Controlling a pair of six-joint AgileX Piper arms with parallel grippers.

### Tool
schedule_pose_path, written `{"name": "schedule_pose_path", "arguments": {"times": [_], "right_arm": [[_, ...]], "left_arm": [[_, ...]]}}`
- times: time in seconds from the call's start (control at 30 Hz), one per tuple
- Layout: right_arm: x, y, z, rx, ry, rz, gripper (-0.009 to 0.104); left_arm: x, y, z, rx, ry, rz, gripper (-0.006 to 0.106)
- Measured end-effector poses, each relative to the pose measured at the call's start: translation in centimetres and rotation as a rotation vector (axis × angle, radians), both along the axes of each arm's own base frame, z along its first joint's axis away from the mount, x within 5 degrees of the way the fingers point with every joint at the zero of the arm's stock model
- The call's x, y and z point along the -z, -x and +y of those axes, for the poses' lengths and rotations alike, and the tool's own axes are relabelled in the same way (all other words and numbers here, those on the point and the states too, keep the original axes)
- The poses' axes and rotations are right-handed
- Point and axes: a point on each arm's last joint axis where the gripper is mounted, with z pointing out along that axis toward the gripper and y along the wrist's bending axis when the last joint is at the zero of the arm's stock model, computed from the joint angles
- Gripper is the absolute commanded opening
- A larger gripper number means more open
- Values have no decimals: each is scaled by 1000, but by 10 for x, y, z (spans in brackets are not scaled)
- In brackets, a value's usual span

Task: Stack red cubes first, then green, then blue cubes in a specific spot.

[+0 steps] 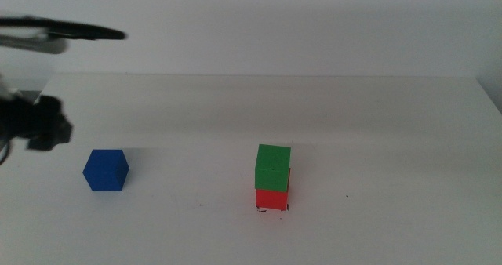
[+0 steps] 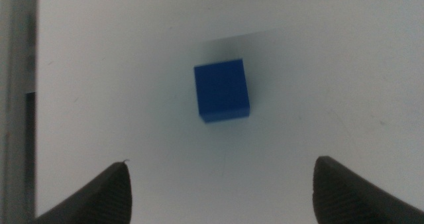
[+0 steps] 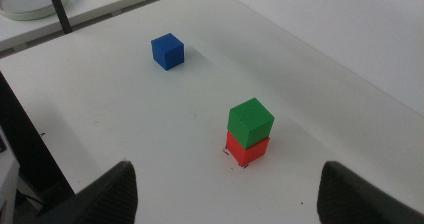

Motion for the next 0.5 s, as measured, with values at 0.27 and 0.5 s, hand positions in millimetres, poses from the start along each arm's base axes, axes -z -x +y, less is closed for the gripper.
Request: {"name": "schedule_pose_path", "arguments": {"times": [0.27, 0.5], "right_arm": [[0, 0, 0, 1, -1, 1, 92], [0, 0, 0, 3, -4, 4, 92]], "left_arm": [[45, -76, -7, -9, 23, 149, 94], [95, -113, -11, -17, 41, 291, 94]]}}
